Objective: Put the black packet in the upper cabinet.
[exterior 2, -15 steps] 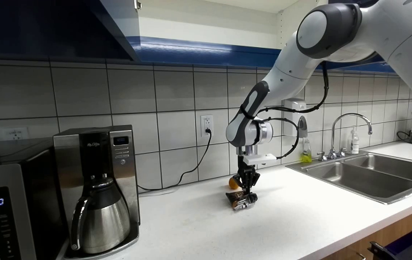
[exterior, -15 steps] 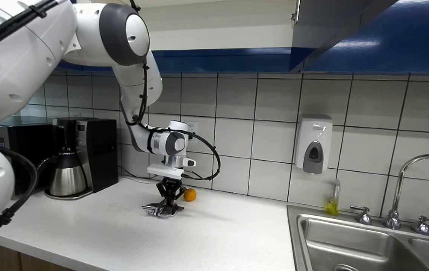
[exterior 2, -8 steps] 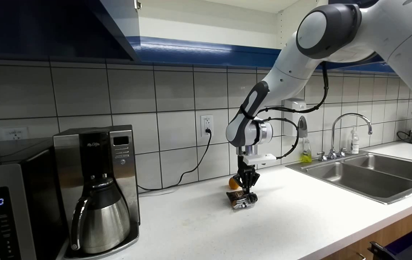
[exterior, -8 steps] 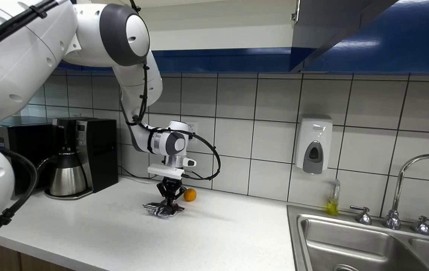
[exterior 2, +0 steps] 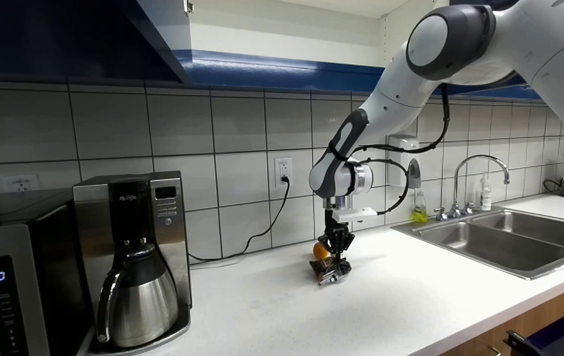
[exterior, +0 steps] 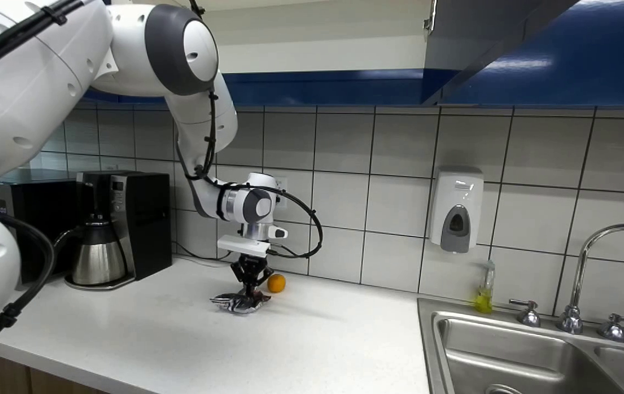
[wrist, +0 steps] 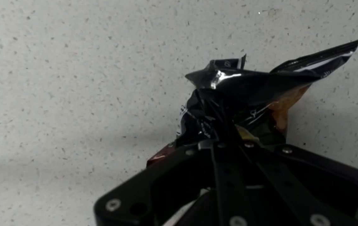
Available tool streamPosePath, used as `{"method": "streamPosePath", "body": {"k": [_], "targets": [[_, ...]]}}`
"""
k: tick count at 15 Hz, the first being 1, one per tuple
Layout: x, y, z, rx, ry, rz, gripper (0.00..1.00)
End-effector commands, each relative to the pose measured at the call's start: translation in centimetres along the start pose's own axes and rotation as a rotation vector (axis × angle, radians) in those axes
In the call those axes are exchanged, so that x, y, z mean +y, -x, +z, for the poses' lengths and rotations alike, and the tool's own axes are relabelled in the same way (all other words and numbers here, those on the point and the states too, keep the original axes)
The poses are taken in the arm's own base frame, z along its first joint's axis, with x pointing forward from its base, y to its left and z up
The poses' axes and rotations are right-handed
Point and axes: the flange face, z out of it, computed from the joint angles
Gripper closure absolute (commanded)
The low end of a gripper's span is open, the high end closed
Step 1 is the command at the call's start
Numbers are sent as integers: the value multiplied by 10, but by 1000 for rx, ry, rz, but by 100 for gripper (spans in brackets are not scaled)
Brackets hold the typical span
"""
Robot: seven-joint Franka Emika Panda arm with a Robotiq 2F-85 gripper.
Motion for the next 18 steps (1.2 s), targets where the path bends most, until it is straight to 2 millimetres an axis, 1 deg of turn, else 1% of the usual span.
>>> {"method": "streamPosePath", "body": {"k": [1,9,15,18], "targets": [[5,-3,-23,10,0,-20,99],[2,-5,-46,46,-1,-18,99],[-1,0,-61,61,-8,-12,99],[-5,9,-69,65,-14,-7,99]]}}
